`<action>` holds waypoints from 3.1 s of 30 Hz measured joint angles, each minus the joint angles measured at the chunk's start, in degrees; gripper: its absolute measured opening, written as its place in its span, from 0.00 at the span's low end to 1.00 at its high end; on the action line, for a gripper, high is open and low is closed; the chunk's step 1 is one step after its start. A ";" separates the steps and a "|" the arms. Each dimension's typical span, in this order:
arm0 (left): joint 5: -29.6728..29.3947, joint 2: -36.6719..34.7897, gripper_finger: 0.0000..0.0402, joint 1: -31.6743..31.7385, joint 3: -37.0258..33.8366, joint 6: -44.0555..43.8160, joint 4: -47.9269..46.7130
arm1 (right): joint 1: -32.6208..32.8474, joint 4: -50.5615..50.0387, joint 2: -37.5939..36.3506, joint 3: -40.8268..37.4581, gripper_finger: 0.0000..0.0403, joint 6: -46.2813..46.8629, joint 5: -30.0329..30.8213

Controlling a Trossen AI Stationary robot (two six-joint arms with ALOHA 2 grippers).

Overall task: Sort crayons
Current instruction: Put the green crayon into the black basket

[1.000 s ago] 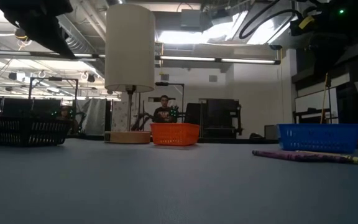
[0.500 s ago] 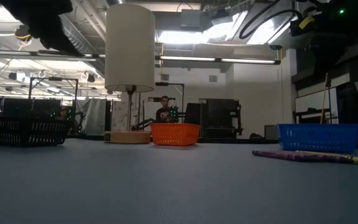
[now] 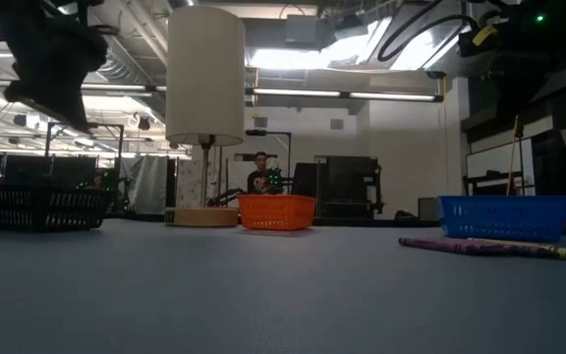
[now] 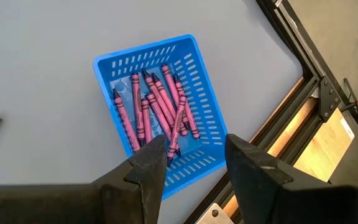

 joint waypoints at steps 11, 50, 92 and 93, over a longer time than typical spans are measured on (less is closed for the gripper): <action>0.10 5.87 0.04 0.00 0.00 -3.14 -2.59 | -0.01 0.04 0.00 0.00 0.41 0.00 -0.58; -0.46 10.40 0.34 -6.11 0.00 -0.16 19.56 | 2.45 21.01 0.00 -0.35 0.41 0.25 -12.11; -5.06 28.13 0.34 -18.29 0.00 12.18 41.25 | 21.41 58.90 14.24 -24.72 0.41 7.02 -12.01; -5.02 28.86 0.34 -18.29 0.00 12.18 41.33 | 21.41 58.94 14.97 -24.72 0.41 7.63 -12.03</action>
